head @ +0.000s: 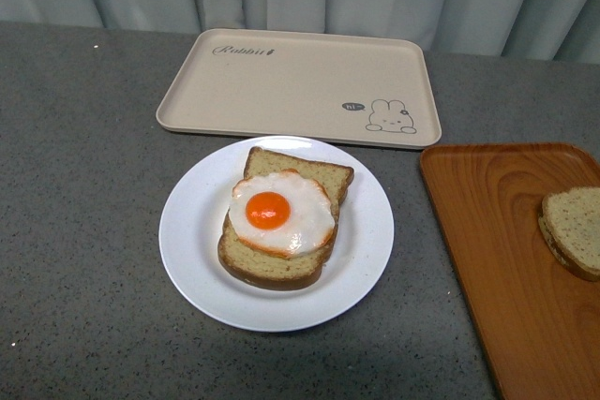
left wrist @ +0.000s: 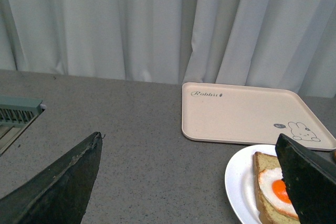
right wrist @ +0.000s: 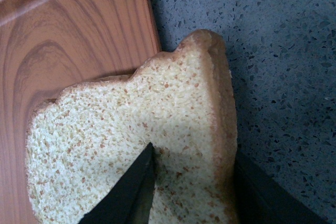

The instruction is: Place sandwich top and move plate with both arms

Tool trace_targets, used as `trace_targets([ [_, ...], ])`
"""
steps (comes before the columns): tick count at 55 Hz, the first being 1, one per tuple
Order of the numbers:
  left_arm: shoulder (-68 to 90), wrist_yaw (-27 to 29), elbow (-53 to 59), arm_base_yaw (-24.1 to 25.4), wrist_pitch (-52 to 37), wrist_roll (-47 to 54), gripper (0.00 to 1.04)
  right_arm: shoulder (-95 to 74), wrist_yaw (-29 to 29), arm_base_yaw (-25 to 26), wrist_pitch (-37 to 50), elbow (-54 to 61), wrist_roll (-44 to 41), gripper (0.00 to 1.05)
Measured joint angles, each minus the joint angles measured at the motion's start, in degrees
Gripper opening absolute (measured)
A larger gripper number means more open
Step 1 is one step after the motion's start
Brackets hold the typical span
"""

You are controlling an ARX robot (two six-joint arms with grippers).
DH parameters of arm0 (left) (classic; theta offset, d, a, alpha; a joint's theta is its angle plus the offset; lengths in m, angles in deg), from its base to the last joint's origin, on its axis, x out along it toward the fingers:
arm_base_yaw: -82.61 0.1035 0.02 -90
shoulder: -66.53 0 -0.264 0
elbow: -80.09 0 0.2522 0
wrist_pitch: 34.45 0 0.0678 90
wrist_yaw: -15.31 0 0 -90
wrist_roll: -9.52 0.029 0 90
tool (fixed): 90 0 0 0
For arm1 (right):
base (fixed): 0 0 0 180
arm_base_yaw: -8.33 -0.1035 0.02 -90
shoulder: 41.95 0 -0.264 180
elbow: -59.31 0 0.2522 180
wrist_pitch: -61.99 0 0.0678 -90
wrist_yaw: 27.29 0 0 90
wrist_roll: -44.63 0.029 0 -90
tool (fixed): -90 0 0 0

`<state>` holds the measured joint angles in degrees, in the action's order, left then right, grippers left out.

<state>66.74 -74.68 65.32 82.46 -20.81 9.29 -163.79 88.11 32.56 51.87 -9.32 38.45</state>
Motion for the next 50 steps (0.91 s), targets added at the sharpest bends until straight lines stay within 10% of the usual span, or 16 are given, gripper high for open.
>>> trace_targets([
  [15, 0.00, 0.00, 0.00, 0.00, 0.00, -0.02, 0.98, 0.26, 1.44, 0.11, 0.07, 0.00, 0.15, 0.04],
  [37, 0.00, 0.00, 0.00, 0.00, 0.00, -0.02, 0.98, 7.80, 6.82, -0.70, -2.08, 0.02, 1.73, 0.04],
  [50, 0.00, 0.00, 0.00, 0.00, 0.00, -0.02, 0.98, 18.43, 10.84, -9.73, -1.81, 4.39, 4.20, 0.04],
])
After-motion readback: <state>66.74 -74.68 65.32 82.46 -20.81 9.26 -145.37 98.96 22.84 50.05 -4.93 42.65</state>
